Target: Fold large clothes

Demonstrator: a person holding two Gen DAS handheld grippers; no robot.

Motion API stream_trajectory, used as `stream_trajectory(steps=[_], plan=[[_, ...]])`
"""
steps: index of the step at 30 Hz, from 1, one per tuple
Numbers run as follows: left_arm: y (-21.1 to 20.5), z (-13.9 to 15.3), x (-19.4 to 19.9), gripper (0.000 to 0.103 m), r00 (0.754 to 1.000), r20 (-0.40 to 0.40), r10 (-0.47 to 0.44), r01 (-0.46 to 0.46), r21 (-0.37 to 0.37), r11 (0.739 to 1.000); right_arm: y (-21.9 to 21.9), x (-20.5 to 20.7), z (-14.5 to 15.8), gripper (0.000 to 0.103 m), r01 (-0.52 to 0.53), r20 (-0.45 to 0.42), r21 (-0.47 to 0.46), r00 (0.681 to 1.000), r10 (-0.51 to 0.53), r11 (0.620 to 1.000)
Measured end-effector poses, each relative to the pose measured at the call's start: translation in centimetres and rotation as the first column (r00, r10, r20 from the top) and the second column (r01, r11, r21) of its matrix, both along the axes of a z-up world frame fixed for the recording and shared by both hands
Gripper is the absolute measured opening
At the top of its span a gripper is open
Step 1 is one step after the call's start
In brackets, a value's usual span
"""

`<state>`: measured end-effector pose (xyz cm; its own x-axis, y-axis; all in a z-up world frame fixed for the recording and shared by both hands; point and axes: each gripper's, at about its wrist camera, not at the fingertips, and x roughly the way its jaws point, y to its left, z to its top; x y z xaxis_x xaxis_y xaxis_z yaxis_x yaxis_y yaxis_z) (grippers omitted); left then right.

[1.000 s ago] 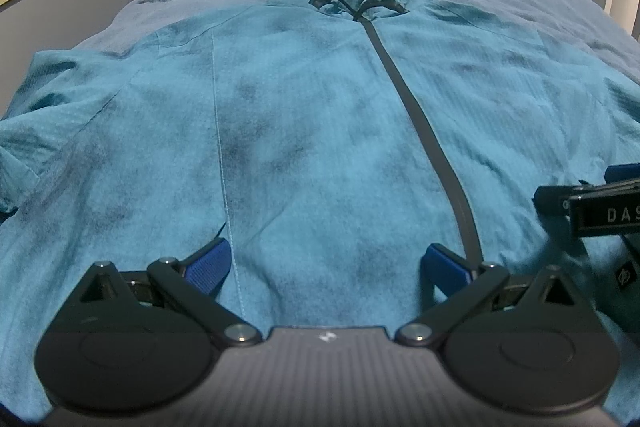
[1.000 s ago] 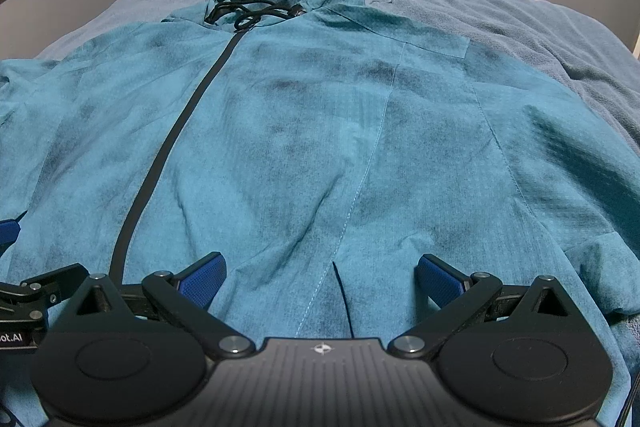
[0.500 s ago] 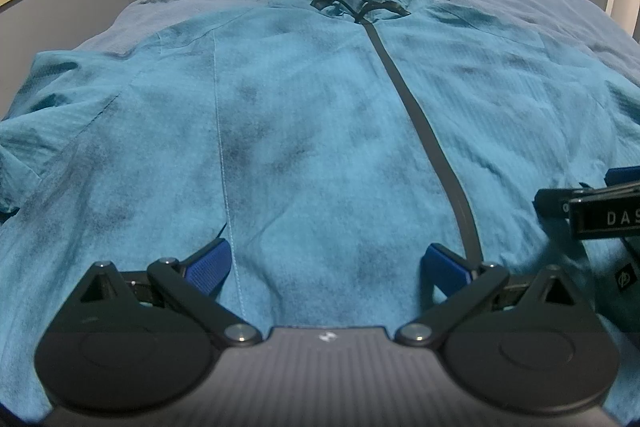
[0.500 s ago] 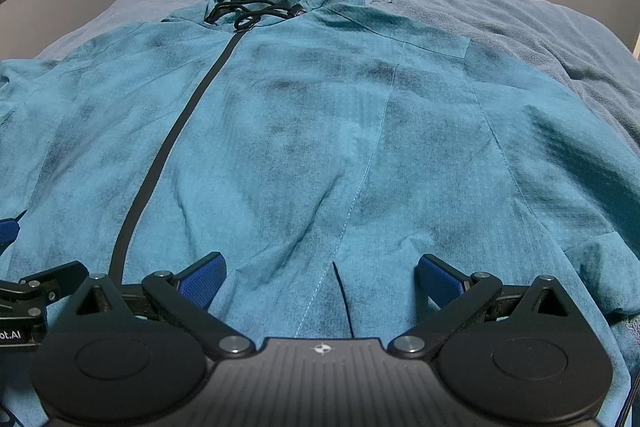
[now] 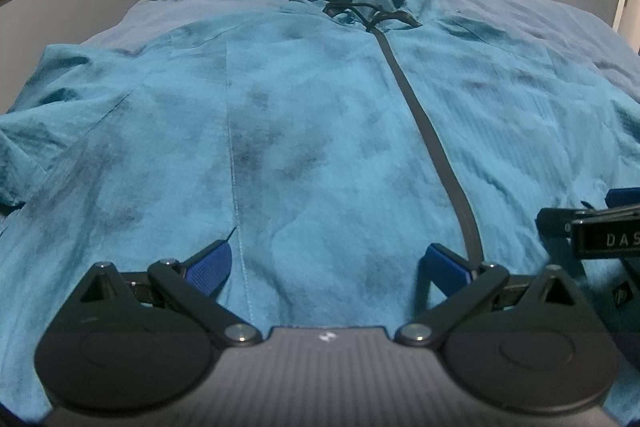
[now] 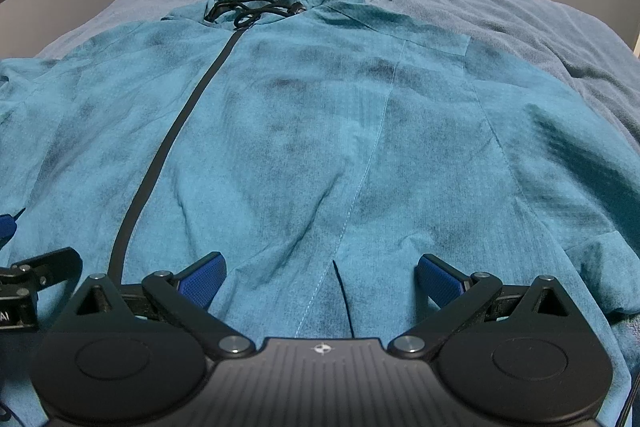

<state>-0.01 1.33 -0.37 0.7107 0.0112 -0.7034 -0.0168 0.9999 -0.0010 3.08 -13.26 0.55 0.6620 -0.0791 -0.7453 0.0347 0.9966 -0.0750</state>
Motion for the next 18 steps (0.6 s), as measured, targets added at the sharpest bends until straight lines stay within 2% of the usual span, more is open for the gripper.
stream_trajectory(steps=[18], plan=[[-0.36,-0.02,-0.12,0.103,1.0,0.004,-0.008,0.008,0.027,1.0,-0.35,0.01,0.37,0.103,0.006,0.013,0.013,1.0,-0.006,1.0]])
